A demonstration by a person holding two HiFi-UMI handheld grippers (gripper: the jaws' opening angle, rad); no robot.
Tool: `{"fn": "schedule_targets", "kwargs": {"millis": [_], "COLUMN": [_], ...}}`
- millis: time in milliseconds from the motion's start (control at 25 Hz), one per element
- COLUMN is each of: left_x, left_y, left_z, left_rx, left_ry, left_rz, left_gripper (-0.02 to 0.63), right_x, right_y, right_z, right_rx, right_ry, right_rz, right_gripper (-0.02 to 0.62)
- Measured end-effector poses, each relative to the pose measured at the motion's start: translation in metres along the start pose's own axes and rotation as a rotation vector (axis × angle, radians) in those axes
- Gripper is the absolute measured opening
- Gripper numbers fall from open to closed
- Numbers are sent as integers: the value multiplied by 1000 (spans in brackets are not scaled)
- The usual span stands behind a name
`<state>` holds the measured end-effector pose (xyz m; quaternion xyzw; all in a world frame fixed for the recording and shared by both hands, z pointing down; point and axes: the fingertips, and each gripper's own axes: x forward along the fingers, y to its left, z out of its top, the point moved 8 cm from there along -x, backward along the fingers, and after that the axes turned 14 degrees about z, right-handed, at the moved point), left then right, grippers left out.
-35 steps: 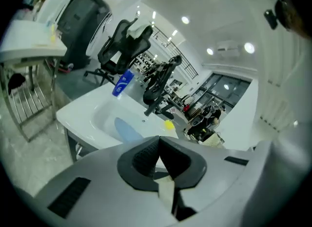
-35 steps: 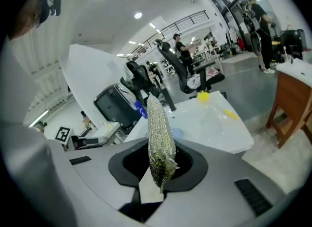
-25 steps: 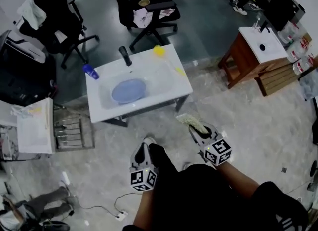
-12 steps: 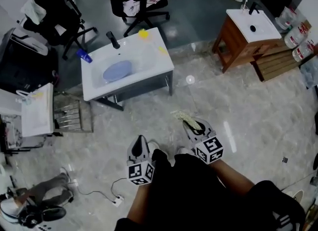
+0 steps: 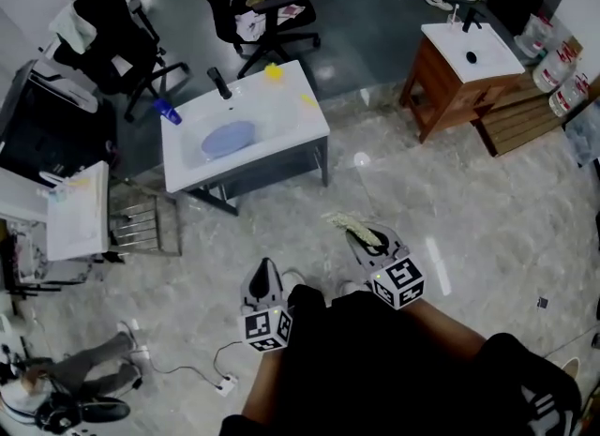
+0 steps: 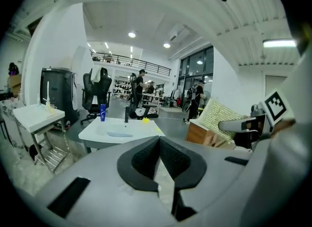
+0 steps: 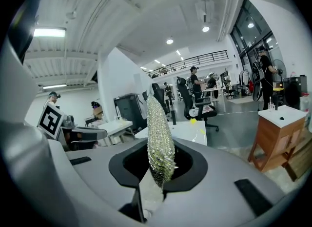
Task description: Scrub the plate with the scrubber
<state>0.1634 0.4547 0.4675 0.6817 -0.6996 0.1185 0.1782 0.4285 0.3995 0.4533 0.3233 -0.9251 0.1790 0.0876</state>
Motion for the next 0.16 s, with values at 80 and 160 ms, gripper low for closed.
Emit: {"fn": "schedule_targets", "kwargs": {"millis": [80, 160], "left_x": [-4, -6], "left_y": [1, 3], "left_z": [4, 6], "left_rx": [-6, -18], "left_ry": [-15, -31], "left_rz": [7, 10], "left_gripper": [2, 2], "right_x": [-3, -1], "right_y": [3, 6], "right_z": [1, 1], "right_rx": [-4, -16], "right_ry": [13, 25], "right_rz": [5, 13], "right_gripper": [58, 58]}}
